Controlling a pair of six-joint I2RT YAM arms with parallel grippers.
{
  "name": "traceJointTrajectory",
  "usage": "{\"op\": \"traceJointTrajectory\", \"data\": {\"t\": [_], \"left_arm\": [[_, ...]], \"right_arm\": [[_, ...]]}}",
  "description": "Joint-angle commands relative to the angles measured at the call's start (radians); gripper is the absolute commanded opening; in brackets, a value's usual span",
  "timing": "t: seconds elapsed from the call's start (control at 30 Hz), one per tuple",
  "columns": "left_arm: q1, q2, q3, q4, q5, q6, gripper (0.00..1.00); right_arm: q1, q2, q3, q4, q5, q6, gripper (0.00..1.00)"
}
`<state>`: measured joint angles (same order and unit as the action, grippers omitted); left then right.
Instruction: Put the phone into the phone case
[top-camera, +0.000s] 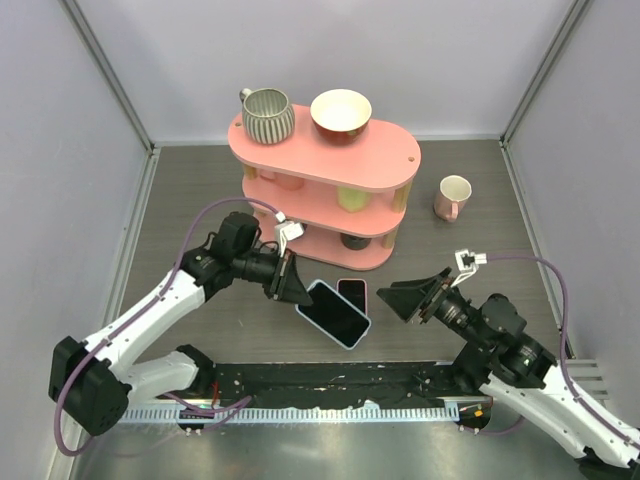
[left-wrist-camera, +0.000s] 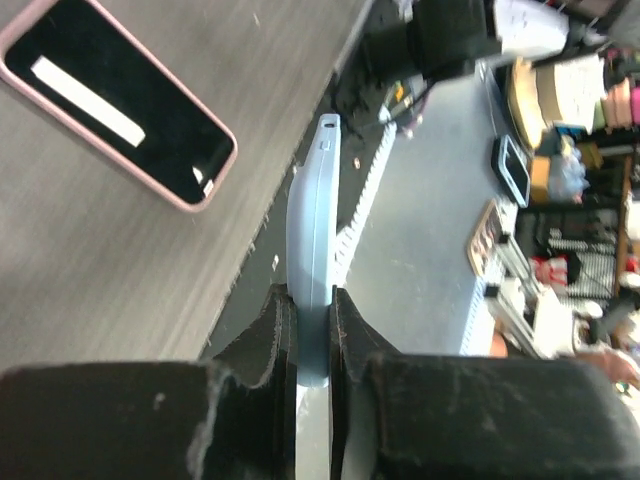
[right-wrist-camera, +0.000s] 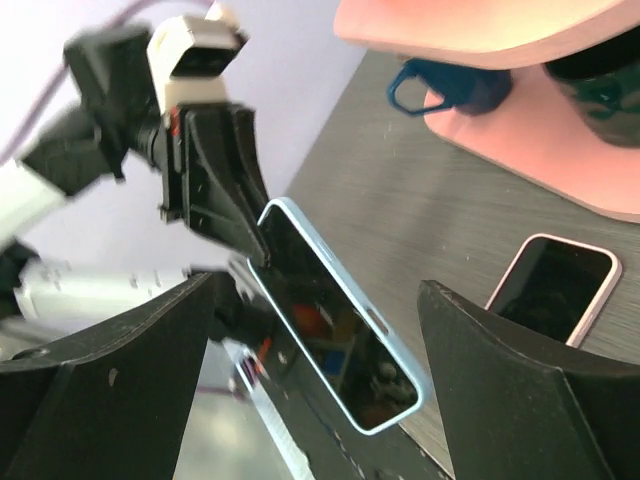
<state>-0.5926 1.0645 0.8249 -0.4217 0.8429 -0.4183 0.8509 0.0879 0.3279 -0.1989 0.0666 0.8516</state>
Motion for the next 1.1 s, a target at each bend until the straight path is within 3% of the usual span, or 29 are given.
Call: {"op": "traceJointTrajectory", "data": {"t": [0.0,0.07,0.17,0.4,0.5,0.7,0.8,0.83,0.93,1.03,1.07], "left_arm": [[0.002,0.044,0.074,-0.163,0.222,0.18,0.0],[0.002,0.064,0.08,-0.175,0.246,0.196,0.0],[-0.001,0.081,0.082,-0.164,0.32,0.211,0.0],[-0.01,0.057,0.063,-0.132,0.352,0.216,0.0],[-0.01,0.051,0.063,-0.126,0.361,0.214,0.0],[-0.01,0.058,0.06,-0.123,0.374,0.216,0.0],[-0.01,0.057,0.06,-0.12,0.372,0.216,0.0],[-0.01,0.055,0.062,-0.123,0.371,0.217,0.0],[-0.01,0.048,0.075,-0.156,0.296,0.239,0.0],[-0.009,0.048,0.091,-0.18,0.24,0.254,0.01],[-0.006,0.048,0.094,-0.183,0.225,0.253,0.09]], "right_arm": [[0.004,0.191,0.129,-0.109,-0.244,-0.253,0.87],[0.004,0.304,0.172,-0.094,-0.4,-0.319,0.86],[0.005,0.401,0.186,-0.062,-0.494,-0.37,0.86],[0.004,0.506,0.11,0.166,-0.704,-0.29,0.8],[0.004,0.507,0.08,0.226,-0.706,-0.267,0.74],[0.004,0.53,0.025,0.305,-0.722,-0.23,0.72],[0.004,0.532,0.008,0.346,-0.725,-0.215,0.56],[0.004,0.53,0.005,0.352,-0.717,-0.204,0.38],[0.004,0.527,-0.018,0.422,-0.692,-0.157,0.13],[0.004,0.529,-0.072,0.54,-0.673,-0.086,0.01],[0.005,0.529,-0.082,0.558,-0.663,-0.054,0.01]]}}
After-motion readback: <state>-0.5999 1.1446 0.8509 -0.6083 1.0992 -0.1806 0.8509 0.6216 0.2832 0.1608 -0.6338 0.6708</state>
